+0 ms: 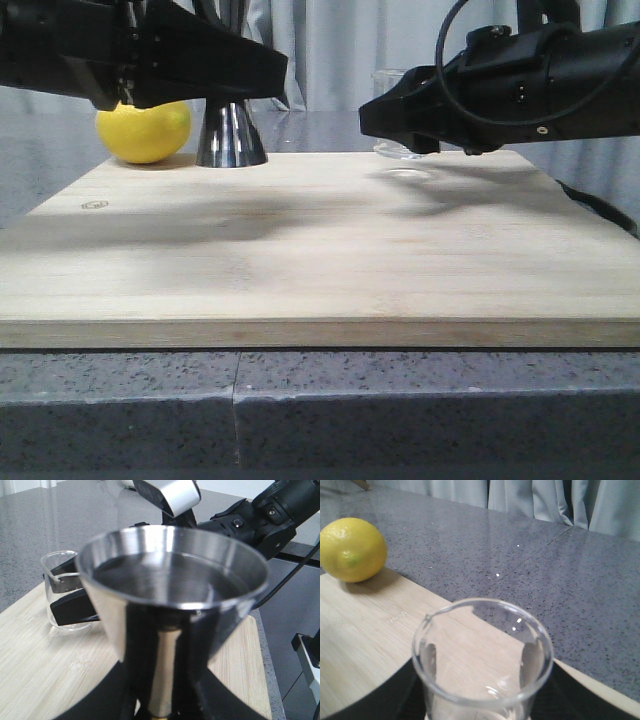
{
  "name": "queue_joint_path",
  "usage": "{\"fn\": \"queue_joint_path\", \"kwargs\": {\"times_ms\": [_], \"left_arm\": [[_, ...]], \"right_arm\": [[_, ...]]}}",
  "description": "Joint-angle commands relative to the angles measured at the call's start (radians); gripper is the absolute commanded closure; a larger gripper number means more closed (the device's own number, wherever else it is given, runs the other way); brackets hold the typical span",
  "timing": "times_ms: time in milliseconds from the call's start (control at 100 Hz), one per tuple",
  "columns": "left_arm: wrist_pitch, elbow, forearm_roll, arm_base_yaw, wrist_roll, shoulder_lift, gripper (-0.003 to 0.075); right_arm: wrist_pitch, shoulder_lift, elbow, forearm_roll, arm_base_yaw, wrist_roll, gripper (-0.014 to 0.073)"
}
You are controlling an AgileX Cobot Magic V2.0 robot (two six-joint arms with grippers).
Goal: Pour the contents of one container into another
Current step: 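Carry the beaker back and set it down on the board with the right gripper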
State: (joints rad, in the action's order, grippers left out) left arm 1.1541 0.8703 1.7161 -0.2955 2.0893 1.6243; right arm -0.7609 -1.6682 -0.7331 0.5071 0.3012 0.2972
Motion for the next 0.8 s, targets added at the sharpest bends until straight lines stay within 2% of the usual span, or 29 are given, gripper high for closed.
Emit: {"fn": "queue_joint_path", "kwargs": {"times_ms": [0,790], "left_arm": [[0.13,0.028,0.067,-0.007,-0.008,-0.044,0.0739],[0.13,0.028,0.067,-0.007,-0.008,-0.044,0.0739]], "right_arm": [[-0.072,0.034,-0.013,-0.021,-0.007,-0.006,0.0372],[-0.082,0.023,-0.001,0.045,-0.01,-0.059,0.0372]]}}
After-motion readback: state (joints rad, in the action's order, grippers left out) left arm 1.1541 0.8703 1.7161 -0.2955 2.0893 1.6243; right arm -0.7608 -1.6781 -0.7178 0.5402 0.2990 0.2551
